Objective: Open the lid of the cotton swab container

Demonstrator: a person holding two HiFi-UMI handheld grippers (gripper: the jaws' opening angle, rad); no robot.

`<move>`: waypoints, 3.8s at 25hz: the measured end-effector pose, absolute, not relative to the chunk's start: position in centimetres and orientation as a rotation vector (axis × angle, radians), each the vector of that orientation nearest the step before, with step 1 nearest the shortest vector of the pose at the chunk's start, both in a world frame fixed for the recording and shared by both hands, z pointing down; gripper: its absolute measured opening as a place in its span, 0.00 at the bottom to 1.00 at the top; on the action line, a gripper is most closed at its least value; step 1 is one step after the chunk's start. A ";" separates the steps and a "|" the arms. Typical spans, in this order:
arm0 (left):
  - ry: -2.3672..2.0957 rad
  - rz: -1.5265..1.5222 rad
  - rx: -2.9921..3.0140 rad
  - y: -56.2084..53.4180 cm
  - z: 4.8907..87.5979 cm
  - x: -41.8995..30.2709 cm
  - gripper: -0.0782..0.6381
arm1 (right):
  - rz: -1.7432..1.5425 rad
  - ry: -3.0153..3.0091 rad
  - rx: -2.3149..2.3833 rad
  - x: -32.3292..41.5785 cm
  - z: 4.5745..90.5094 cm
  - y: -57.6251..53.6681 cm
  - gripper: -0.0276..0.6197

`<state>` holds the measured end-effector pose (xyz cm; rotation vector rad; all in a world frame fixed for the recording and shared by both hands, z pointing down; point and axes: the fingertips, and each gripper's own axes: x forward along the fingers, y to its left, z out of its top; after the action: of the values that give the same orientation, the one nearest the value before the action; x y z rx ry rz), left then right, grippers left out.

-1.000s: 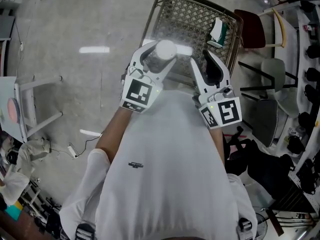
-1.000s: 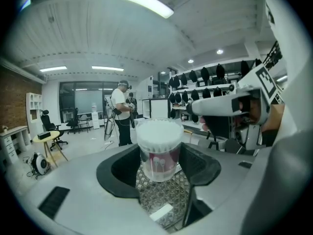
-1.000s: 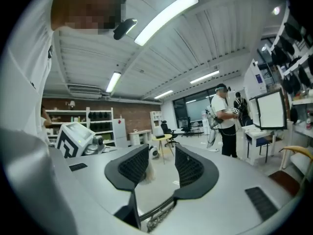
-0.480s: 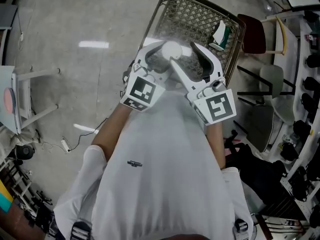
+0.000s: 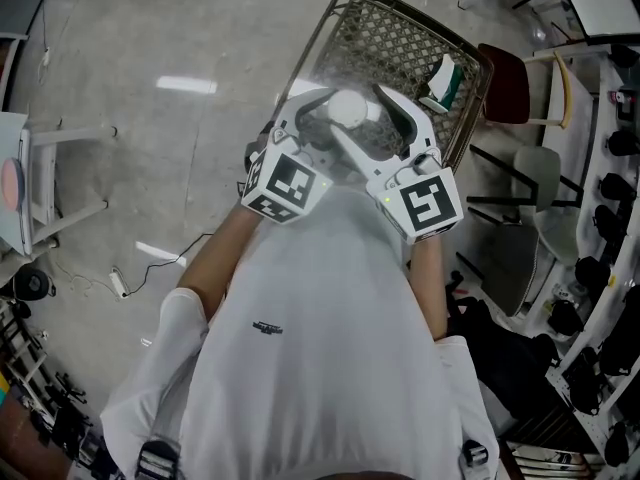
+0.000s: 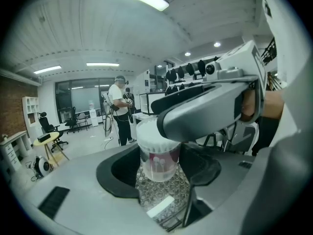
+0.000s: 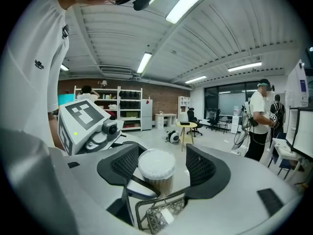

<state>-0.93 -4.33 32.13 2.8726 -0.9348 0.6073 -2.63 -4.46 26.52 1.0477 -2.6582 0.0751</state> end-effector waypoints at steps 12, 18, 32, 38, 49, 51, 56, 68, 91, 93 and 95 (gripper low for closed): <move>-0.964 0.694 2.905 -4.0 32.1 -1.0 0.45 | 0.111 -2.577 0.978 -3.8 28.1 -4.6 0.46; -0.995 0.731 2.925 -4.4 31.9 -1.2 0.45 | 0.183 -2.589 0.970 -3.9 28.0 -4.8 0.45; -0.966 0.614 2.941 -4.3 31.1 -1.1 0.45 | 0.318 -2.641 0.968 -3.5 27.5 -5.1 0.44; -0.957 0.582 2.948 -4.5 31.1 -1.2 0.42 | 0.422 -2.701 1.000 -3.2 26.6 -5.2 0.44; -0.939 0.513 2.938 -4.5 30.8 -1.2 0.43 | 0.430 -2.746 1.012 -3.1 25.7 -5.1 0.44; -0.933 0.486 2.933 -4.5 30.5 -1.2 0.43 | 0.414 -2.782 1.021 -3.0 25.2 -5.0 0.44; -0.921 0.458 2.932 -4.7 30.0 -1.0 0.43 | 0.361 -2.829 1.065 -2.8 24.2 -4.9 0.44; -0.887 0.465 2.978 -4.3 29.0 -0.2 0.43 | 0.269 -2.874 1.191 -1.0 22.4 -4.3 0.44; -0.965 0.418 2.936 -5.6 28.5 -1.4 0.44 | 0.188 -2.763 1.514 4.6 21.8 -4.4 0.36; -0.968 0.413 2.933 -5.7 28.5 -1.5 0.44 | 0.197 -2.738 1.541 5.1 22.3 -4.6 0.35; -0.971 0.417 2.930 -5.7 28.6 -1.5 0.43 | 0.203 -2.708 1.561 5.3 22.9 -4.6 0.35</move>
<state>-1.50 -5.69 28.56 2.9298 -0.9707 0.4168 5.35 -4.65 22.86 1.5614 -2.7076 0.2032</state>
